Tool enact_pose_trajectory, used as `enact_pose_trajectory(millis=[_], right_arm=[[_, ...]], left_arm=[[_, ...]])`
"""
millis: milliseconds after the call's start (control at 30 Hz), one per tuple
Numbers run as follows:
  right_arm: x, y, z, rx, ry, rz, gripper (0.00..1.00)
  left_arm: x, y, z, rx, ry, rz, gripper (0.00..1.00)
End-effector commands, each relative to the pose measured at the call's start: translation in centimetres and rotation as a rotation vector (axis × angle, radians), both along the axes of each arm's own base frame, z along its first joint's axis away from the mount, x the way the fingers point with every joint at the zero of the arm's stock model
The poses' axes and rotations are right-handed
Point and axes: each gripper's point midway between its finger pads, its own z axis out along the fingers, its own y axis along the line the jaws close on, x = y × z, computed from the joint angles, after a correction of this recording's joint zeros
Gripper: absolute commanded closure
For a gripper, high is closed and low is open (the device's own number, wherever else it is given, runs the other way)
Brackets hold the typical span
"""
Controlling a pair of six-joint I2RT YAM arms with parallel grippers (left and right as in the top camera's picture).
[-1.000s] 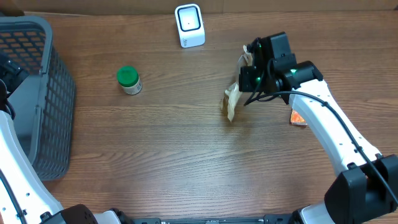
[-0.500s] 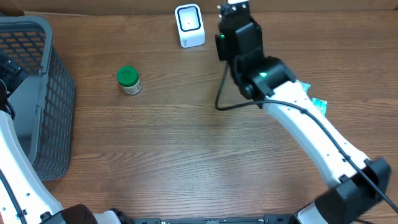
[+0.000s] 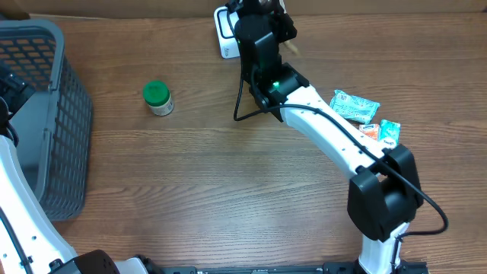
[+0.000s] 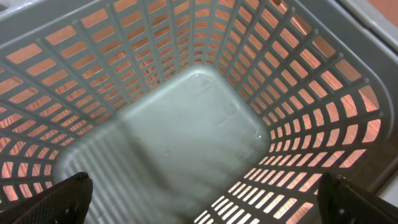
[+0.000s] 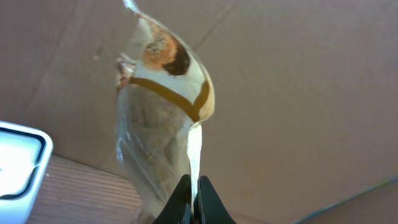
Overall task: Scan the item barcode
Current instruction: 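Hold the mushroom bag in front of the scanner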
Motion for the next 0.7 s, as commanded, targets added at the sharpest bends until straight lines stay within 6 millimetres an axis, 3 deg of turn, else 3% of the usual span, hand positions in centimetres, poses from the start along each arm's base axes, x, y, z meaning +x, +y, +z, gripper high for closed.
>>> enact_pose_trajectory(millis=[0, 267, 467, 667], right_arm=[[1.1, 1.0, -0.7, -0.162, 0.019, 0.017, 0.96], [3.3, 2.9, -3.0, -0.285, -0.044, 0.055, 0.96], [4.2, 4.5, -5.9, -0.32, -0.043, 0.1, 0.96], [4.6, 5.7, -7.5, -0.334, -0.045, 0.145, 0.96]], left_arm=[[0.1, 0.2, 0.6, -0.004, -0.026, 0.017, 0.0], [0.1, 0.2, 0.6, -0.004, -0.026, 0.016, 0.0], [0.1, 0.2, 0.6, -0.004, -0.026, 0.017, 0.0], [0.1, 0.2, 0.6, -0.004, -0.026, 0.017, 0.0]])
